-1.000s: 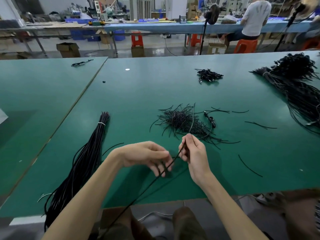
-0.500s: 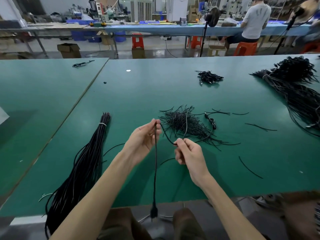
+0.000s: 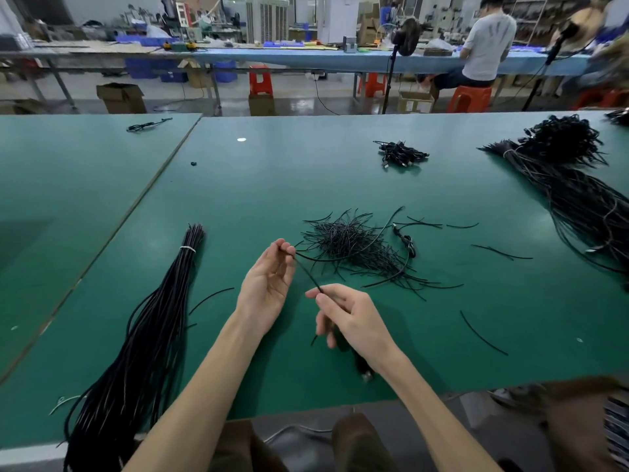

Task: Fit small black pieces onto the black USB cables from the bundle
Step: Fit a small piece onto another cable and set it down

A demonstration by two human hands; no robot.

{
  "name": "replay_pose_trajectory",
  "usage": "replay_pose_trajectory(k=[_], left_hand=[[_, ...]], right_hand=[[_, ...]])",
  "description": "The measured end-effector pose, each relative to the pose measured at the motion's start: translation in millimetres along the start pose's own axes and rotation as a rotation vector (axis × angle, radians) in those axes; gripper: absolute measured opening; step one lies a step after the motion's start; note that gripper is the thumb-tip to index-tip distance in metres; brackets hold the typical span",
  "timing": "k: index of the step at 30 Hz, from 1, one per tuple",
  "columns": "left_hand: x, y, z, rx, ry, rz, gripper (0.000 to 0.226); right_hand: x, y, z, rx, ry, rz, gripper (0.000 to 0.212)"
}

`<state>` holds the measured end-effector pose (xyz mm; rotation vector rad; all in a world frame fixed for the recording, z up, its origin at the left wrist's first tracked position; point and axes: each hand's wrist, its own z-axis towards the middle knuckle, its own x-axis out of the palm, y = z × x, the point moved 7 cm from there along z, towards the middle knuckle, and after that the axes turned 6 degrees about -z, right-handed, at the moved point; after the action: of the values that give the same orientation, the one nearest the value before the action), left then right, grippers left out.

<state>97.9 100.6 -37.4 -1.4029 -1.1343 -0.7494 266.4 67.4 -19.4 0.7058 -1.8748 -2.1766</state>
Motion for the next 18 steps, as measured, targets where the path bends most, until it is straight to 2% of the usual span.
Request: replay_pose_trajectory(k=[3, 7, 12, 16, 18], left_hand=[[-5.6, -6.9, 2.3, 0.006, -0.031, -0.127, 0.016], [-7.9, -8.3, 5.7, 0.013, -0.05, -0.039, 0.023], [-8.4, -5.1, 8.3, 0.101, -0.066, 0.37, 0.025], [-5.6, -6.6, 2.8, 0.323, -0.088, 0.777, 0.025], [-5.6, -11.5, -2.1, 0.437, -0.141, 0.869, 0.026]], right_hand=[[0.1, -1.3, -0.9, 0.01, 0.015, 0.013, 0.014], [-2.8, -1.8, -0.3, 0.002, 0.006, 0.092, 0.012], [-25.4, -10.1, 0.3, 0.049, -0.201, 0.354, 0.011], [-27.2, -11.5, 0.6, 0.085, -0.221, 0.458, 0.01], [-27.3, -11.2, 0.0, 0.091, -0.214, 0.487, 0.012]])
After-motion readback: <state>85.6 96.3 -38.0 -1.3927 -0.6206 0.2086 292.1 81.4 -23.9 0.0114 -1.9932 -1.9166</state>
